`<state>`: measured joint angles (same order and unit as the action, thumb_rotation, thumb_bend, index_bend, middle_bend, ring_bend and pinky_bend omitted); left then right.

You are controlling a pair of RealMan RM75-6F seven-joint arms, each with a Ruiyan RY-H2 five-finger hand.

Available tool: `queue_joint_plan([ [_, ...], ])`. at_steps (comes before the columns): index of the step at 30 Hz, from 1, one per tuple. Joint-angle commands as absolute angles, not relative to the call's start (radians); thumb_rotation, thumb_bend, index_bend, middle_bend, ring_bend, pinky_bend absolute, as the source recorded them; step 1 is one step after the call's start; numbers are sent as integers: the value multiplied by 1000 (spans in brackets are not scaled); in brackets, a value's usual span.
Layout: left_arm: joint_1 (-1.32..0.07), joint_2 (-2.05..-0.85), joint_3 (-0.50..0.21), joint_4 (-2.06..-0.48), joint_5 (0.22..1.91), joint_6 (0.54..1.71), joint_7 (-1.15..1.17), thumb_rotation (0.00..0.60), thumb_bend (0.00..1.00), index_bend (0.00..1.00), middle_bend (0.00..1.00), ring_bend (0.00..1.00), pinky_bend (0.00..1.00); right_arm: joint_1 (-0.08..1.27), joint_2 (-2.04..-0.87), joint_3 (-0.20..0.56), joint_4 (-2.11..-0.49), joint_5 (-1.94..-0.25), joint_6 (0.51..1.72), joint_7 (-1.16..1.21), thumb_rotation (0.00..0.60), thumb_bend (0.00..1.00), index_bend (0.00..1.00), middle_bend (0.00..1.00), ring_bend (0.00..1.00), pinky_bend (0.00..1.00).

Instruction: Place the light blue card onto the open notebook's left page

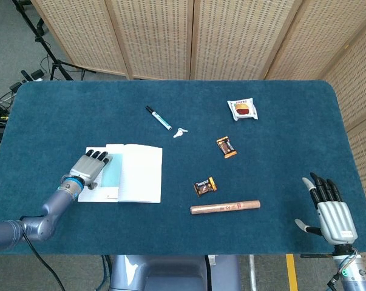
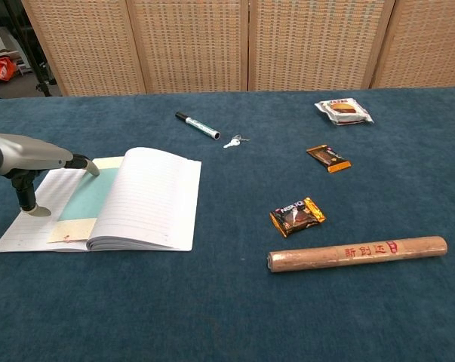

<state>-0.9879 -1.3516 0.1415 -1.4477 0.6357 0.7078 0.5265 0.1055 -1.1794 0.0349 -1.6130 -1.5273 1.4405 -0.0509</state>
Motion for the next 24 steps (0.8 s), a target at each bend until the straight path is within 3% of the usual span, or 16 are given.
queue_joint_plan([
  [1, -988, -1353, 140, -1452, 636, 708, 528, 600, 311, 0, 0, 0, 0, 105, -1179, 35, -1613, -1528, 1443, -50, 600, 156, 0, 0, 0, 0],
  [24, -972, -1341, 152, -1498, 660, 724, 546, 600, 312, 0, 0, 0, 0, 97, -1176, 33, -1618, -1539, 1459, -45, 600, 156, 0, 0, 0, 0],
])
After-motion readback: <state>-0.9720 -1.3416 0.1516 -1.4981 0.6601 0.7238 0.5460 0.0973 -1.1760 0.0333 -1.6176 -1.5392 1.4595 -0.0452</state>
